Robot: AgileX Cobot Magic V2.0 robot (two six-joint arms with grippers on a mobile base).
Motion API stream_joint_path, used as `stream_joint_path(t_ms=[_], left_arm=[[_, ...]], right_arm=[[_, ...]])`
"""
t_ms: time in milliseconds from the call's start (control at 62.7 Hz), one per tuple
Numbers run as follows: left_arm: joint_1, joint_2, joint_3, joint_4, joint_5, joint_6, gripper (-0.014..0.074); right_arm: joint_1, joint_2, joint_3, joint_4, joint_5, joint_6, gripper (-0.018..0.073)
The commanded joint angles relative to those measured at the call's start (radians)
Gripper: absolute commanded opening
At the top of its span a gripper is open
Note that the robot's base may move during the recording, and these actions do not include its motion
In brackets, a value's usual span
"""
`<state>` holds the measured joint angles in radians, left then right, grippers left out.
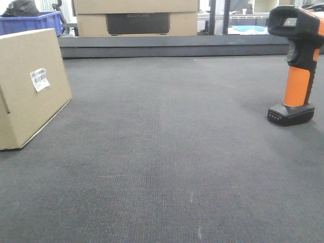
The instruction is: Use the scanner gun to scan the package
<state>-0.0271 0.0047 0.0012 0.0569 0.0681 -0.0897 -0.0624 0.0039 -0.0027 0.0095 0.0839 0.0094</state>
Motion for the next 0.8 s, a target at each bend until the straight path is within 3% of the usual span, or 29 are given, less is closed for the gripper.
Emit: stream_joint_path(t_ms=[0, 782], left_arm=[[-0.005, -0.005, -0.001, -0.006, -0.017, 0.005, -0.0111], [0.025, -0.005, -0.001, 0.012, -0.017, 0.005, -0.0111]], right_arm=[[-0.004, -0.004, 0.003, -0.003, -0.023, -0.001, -0.0162], [-0.004, -0.004, 0.003, -0.003, -0.023, -0.001, -0.0162]])
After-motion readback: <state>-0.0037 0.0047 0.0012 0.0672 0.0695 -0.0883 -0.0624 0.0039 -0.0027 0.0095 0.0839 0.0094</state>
